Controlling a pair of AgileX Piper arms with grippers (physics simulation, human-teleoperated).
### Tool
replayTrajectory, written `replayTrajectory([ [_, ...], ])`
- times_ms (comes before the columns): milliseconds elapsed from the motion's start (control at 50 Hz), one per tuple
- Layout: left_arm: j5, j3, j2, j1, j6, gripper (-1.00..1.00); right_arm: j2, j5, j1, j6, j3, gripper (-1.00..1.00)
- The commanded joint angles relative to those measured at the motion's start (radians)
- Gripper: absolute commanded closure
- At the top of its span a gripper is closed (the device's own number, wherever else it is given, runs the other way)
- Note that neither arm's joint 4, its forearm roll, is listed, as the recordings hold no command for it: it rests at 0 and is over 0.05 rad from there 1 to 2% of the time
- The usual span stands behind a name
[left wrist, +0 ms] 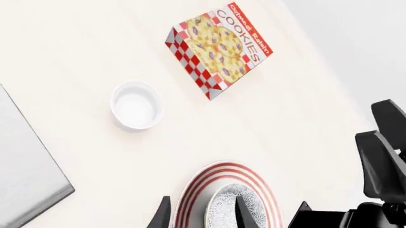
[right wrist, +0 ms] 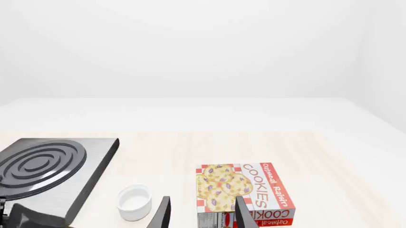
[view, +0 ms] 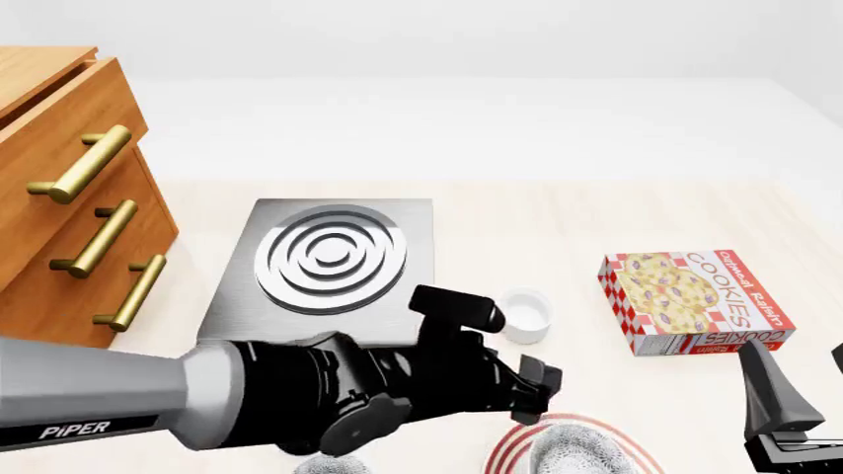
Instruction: Pick the akita bowl on the wooden cabinet and place it on the plate.
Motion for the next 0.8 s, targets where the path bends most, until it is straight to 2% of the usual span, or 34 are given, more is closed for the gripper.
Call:
replayTrajectory([
  [20, 0.012, 0.021, -0.071, 0.032, 0.02, -1.0, 0.0, 0.0, 0.0, 0.0, 0.0, -1.0],
  [440, -0.046, 0.129, -0.183, 0.105, 0.011, -1.0, 0.0, 0.0, 0.0, 0.0, 0.0, -1.0],
  [800, -0.065, 0.175, -0.226, 0.157, 0.001, -1.0, 0.0, 0.0, 0.0, 0.0, 0.0, -1.0],
])
